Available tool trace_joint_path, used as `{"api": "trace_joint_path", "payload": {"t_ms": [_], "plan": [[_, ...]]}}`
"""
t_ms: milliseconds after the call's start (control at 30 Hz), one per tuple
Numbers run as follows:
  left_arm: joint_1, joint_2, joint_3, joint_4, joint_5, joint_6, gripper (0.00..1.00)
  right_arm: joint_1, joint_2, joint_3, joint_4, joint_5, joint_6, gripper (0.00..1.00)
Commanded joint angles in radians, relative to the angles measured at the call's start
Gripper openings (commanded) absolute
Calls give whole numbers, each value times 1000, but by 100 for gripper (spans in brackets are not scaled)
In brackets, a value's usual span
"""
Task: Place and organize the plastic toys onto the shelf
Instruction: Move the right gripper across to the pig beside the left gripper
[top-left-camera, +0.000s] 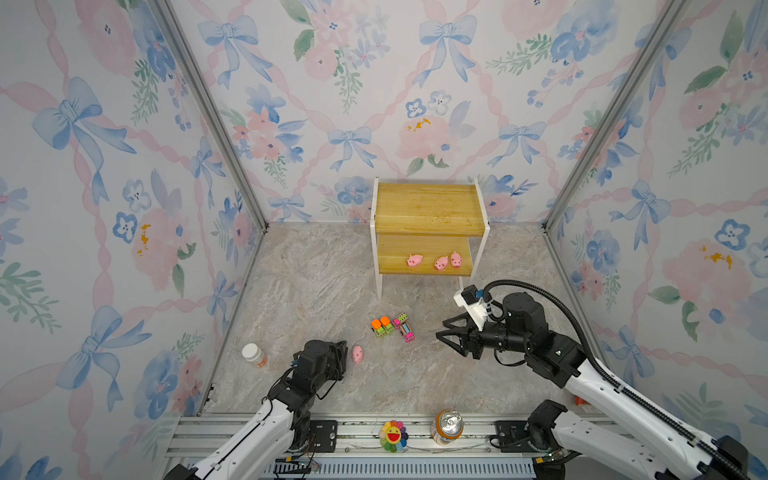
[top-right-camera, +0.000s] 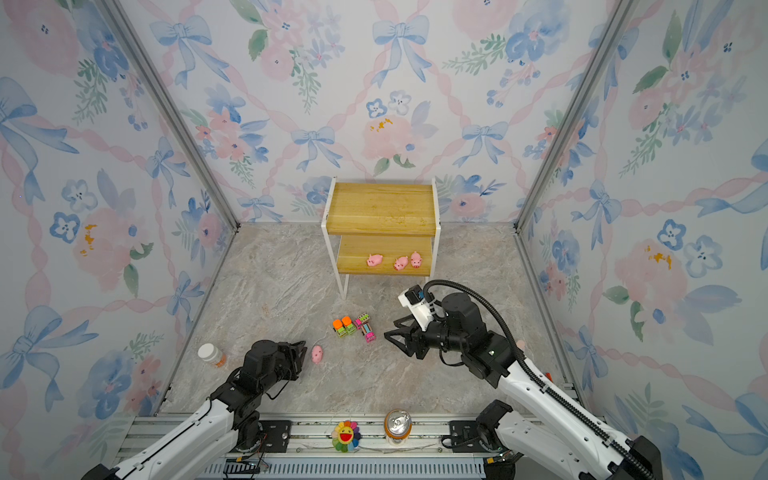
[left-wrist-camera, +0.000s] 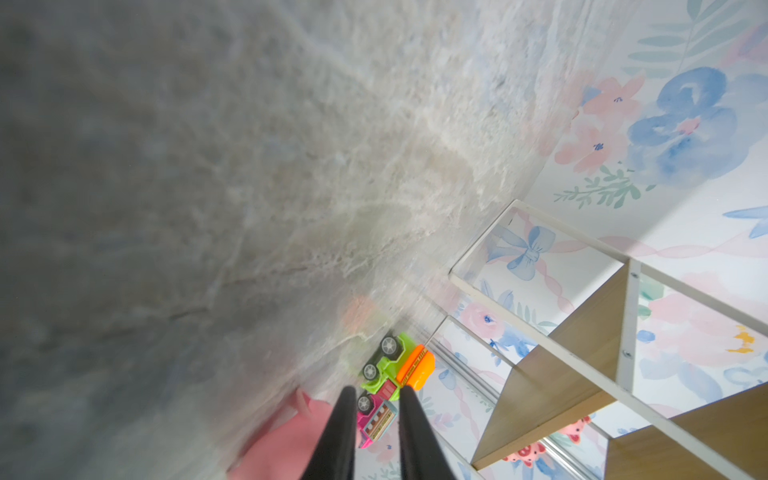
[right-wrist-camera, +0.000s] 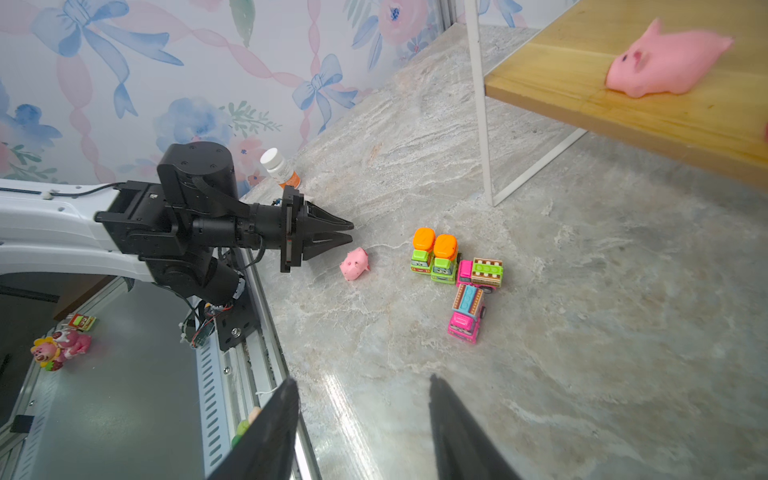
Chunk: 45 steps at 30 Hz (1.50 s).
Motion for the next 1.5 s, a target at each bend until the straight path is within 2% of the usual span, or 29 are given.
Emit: {"api": "trace_joint_path", "payload": {"t_ms": [0, 233, 300, 367, 433, 467, 633, 867, 1000, 1233, 1467], "plan": [[11, -19, 9, -65, -1, 100, 27, 92, 87, 55, -11, 52, 10, 56], [20, -18, 11, -74, 48, 246, 30, 296, 301, 148, 27, 220, 25, 54], [27, -19, 23, -76, 51, 310, 33, 352, 379, 186, 42, 257, 29, 44], [37, -15, 61, -105, 47, 422, 37, 393, 466, 236, 51, 271, 39, 36], [45, -9, 118, -175, 39, 556, 42, 417, 550, 279, 74, 262, 52, 21], [47, -9, 136, -196, 30, 601, 43, 424, 579, 292, 92, 253, 60, 17], [52, -48, 184, -275, -31, 747, 40, 427, 731, 363, 163, 186, 103, 5], [58, -116, 142, -306, -18, 788, 28, 431, 921, 460, 229, 151, 149, 2], [62, -151, 127, -323, -17, 821, 17, 419, 1011, 529, 214, 153, 157, 3], [69, -188, 111, -333, -19, 846, 0, 390, 1069, 561, 215, 154, 173, 2], [74, -192, 109, -337, -24, 859, 0, 365, 1072, 521, 212, 158, 187, 2]]}}
